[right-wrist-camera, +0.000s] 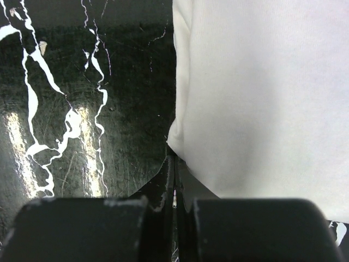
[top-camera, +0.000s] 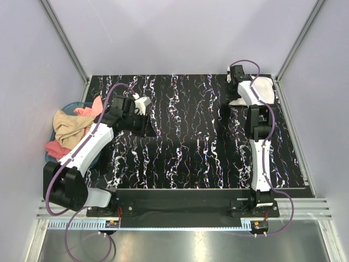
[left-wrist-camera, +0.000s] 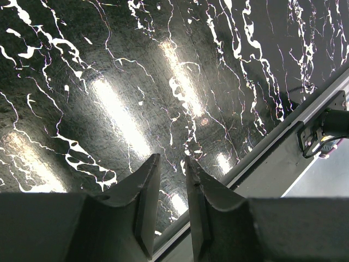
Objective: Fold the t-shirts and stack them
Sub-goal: Neatly place the folded tshirt to the corner, then reset both grippers
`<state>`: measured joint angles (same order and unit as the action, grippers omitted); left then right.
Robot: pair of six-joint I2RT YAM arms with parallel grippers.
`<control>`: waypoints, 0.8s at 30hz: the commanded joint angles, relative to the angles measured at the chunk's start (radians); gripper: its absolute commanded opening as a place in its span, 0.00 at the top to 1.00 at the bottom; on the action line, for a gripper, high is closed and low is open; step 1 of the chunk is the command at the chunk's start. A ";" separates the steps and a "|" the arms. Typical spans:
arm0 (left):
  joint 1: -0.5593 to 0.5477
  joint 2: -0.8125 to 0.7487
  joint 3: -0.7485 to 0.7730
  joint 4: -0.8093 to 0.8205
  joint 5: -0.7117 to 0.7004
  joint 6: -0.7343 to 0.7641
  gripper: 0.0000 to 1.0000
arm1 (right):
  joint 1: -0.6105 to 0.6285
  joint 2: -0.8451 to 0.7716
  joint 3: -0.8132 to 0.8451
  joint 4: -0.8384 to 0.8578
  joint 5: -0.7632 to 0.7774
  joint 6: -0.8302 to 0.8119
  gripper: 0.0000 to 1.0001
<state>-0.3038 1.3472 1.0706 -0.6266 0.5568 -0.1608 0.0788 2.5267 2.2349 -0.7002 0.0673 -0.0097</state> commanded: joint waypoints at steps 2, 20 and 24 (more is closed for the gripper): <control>-0.001 -0.005 0.044 0.038 0.014 0.000 0.70 | -0.011 -0.064 0.032 -0.076 -0.023 0.052 0.96; 0.008 -0.177 0.286 0.134 0.098 -0.155 0.01 | 0.013 -1.197 -0.823 0.011 -0.524 0.479 0.01; 0.014 -0.256 0.229 0.134 0.083 -0.160 0.01 | 0.015 -1.405 -0.969 -0.004 -0.419 0.502 0.00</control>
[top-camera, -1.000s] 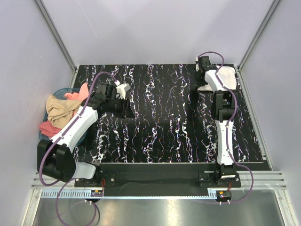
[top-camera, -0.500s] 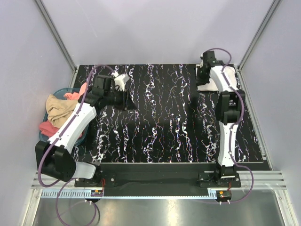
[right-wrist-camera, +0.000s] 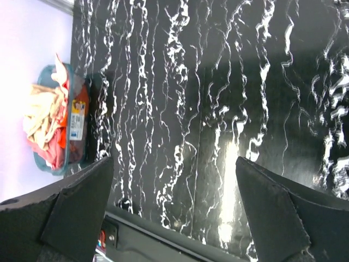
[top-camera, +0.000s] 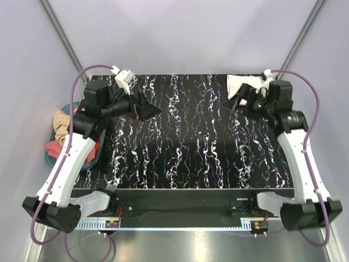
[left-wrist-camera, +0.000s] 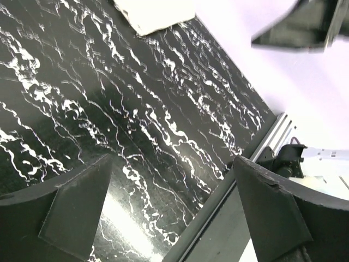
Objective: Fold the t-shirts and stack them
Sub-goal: Reset both grippers
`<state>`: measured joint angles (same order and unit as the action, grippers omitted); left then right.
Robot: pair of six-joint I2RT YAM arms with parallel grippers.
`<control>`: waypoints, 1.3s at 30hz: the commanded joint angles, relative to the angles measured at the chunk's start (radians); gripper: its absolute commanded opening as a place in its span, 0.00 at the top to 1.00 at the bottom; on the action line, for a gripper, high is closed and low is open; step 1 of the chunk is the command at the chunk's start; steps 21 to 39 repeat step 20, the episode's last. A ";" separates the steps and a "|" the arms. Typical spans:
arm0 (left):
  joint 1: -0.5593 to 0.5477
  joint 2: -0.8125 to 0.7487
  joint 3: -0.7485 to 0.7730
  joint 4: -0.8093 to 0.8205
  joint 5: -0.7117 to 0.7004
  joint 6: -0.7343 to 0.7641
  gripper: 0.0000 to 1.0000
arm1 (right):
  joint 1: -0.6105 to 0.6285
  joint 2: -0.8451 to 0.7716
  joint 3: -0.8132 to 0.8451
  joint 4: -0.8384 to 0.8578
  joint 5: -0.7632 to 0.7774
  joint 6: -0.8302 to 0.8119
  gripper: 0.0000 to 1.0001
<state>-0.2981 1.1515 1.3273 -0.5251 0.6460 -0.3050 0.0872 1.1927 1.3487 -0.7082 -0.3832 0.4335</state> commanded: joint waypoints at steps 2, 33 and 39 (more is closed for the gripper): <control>0.011 -0.094 -0.074 0.031 -0.014 -0.016 0.01 | 0.003 -0.177 -0.164 0.004 0.082 0.080 0.00; 0.013 -0.305 -0.194 -0.006 -0.112 0.001 0.01 | 0.003 -0.469 -0.263 0.001 0.149 0.079 0.00; 0.013 -0.305 -0.194 -0.006 -0.112 0.001 0.01 | 0.003 -0.469 -0.263 0.001 0.149 0.079 0.00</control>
